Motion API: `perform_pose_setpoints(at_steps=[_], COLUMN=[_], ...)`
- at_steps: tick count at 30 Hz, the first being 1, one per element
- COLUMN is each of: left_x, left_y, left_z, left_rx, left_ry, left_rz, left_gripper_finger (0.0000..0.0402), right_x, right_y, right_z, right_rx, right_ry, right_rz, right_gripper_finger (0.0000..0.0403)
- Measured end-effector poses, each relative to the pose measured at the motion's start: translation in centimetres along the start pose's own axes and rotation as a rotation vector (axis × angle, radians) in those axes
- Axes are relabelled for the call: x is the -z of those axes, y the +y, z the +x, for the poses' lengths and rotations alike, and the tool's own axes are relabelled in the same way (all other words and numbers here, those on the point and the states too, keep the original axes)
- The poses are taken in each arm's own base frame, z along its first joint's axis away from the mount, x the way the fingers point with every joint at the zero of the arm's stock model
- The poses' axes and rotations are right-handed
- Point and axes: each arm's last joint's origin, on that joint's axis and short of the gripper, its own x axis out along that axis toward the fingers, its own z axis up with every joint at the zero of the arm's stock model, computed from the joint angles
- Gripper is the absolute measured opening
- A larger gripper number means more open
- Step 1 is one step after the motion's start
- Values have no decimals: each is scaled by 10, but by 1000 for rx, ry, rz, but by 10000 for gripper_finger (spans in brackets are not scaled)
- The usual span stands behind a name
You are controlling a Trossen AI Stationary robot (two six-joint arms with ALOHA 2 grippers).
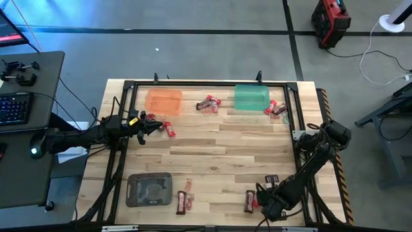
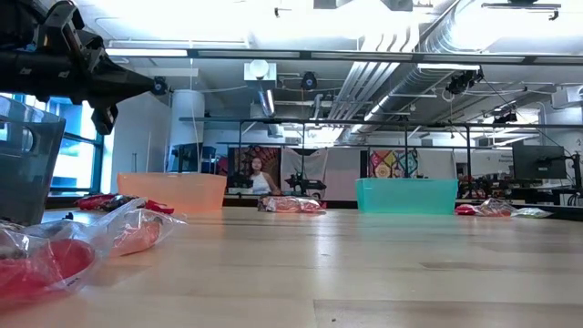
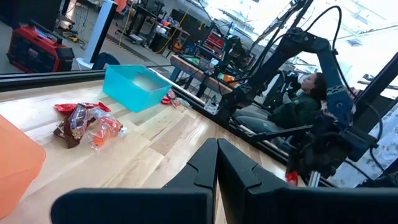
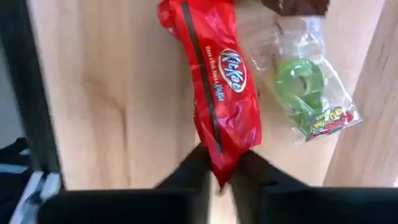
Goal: Sort candy by brand, put in halloween buckets
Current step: Put the red chocolate bar into the blue bin
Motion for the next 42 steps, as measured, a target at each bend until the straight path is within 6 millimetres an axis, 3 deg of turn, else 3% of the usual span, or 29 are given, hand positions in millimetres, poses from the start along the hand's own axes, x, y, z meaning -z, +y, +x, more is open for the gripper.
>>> perform_pose_setpoints(at_steps=[7,11,14,19,23,27,35,38,42], left_x=[0,0,0,0,0,0,0,0,0], left_y=[0,0,0,0,0,0,0,0,0], left_z=[0,0,0,0,0,0,0,0,0], left_rx=[0,0,0,0,1,0,0,0,1], left_ry=[0,-1,0,0,0,0,-1,0,0], left_rz=[1,0,-1,0,0,0,-1,0,0], left_gripper_finger=[0,0,0,0,0,0,0,0,0], right_x=[2,6,7,8,9,3,7,11,11], right_y=[2,-15,-44,-113,-170,-227,-340,-372,-400], right_z=[-47,-85,-117,-161,-183,-189,-178,-169,-151], right_rx=[-1,-6,77,339,540,609,487,419,293], right_ry=[-7,-68,-228,-529,-591,-486,-314,-296,-249], right_rz=[-2,78,210,490,605,689,898,985,1054], right_gripper_finger=[7,5,2,1,1,0,0,0,0])
